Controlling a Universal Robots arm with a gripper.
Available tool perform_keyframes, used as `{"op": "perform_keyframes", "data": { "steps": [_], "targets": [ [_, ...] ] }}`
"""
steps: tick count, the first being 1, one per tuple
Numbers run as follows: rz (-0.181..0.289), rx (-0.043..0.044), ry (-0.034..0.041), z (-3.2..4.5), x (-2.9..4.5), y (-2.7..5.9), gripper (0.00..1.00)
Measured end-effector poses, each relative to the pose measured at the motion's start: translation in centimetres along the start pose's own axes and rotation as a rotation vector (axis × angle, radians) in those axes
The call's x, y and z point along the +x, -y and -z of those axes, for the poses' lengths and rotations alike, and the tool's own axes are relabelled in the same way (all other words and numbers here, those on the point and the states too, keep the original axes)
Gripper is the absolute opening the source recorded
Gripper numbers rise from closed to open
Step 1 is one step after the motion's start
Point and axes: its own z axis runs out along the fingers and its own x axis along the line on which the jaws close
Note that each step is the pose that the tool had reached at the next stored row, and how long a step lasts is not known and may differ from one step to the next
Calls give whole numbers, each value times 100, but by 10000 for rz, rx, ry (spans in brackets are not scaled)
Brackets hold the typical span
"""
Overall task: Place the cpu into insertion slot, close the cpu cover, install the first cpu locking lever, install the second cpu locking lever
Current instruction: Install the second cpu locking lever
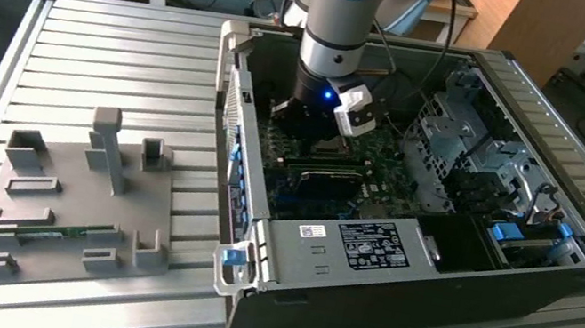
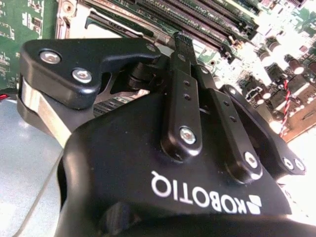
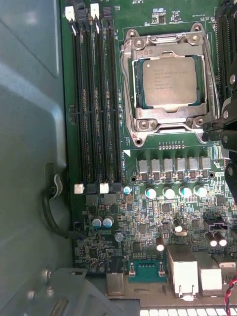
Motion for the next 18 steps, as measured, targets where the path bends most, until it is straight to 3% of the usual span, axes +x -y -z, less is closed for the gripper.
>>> {"op": "perform_keyframes", "data": {
  "steps": [18],
  "targets": [
    [1,-25,114,-33,69,5,11]
  ]
}}
